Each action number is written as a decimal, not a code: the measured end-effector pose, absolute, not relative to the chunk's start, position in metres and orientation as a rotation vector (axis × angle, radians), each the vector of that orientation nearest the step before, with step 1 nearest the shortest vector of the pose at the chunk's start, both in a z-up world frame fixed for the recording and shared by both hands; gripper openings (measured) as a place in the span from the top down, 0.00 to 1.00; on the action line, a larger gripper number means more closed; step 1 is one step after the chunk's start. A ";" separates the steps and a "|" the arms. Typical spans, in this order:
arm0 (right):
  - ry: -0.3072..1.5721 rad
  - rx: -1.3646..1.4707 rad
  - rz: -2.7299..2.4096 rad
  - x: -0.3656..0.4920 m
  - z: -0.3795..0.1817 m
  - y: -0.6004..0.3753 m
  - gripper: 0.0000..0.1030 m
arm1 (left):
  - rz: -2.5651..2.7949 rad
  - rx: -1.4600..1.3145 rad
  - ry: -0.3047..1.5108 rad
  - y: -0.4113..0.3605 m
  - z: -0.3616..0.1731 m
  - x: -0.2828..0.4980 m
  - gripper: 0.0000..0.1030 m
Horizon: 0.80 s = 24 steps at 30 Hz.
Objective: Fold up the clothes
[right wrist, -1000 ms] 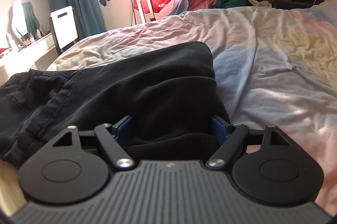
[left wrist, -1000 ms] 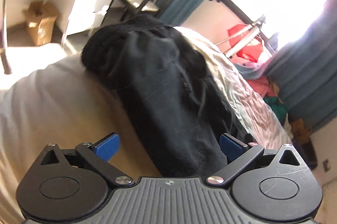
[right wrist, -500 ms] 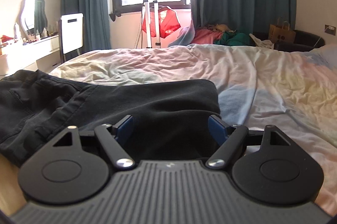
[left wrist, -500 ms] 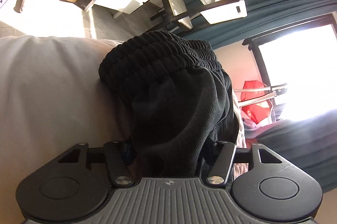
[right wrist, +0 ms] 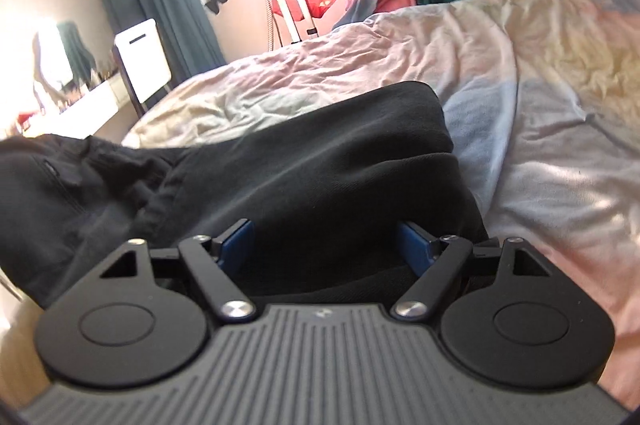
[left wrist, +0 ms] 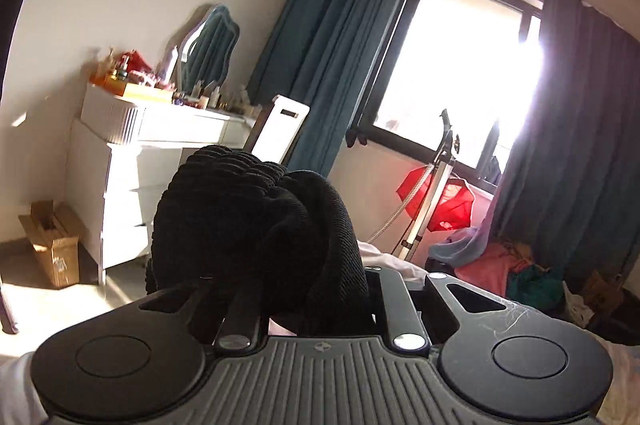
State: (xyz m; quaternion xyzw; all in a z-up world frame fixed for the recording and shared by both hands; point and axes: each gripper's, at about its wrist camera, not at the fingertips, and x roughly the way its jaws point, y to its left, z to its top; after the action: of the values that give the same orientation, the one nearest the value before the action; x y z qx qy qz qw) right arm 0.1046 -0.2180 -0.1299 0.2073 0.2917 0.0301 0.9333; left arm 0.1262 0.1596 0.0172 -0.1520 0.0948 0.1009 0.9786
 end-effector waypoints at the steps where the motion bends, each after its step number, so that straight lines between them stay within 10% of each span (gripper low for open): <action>1: 0.592 0.485 0.046 0.101 -0.127 -0.229 0.23 | 0.199 -0.258 0.167 0.134 0.029 0.125 0.84; 11: 0.448 0.779 -0.169 0.054 -0.091 -0.336 0.21 | 0.019 0.140 -0.002 -0.122 0.044 0.113 0.84; 24: 0.375 0.925 -0.117 0.037 -0.090 -0.403 0.20 | -0.247 0.634 0.073 -0.275 -0.137 0.126 0.78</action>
State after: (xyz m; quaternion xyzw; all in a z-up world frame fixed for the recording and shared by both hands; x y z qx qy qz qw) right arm 0.0368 -0.4028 -0.0905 0.4432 0.1799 -0.0561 0.8764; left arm 0.1257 -0.2754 -0.1371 0.3107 0.0358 -0.1210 0.9421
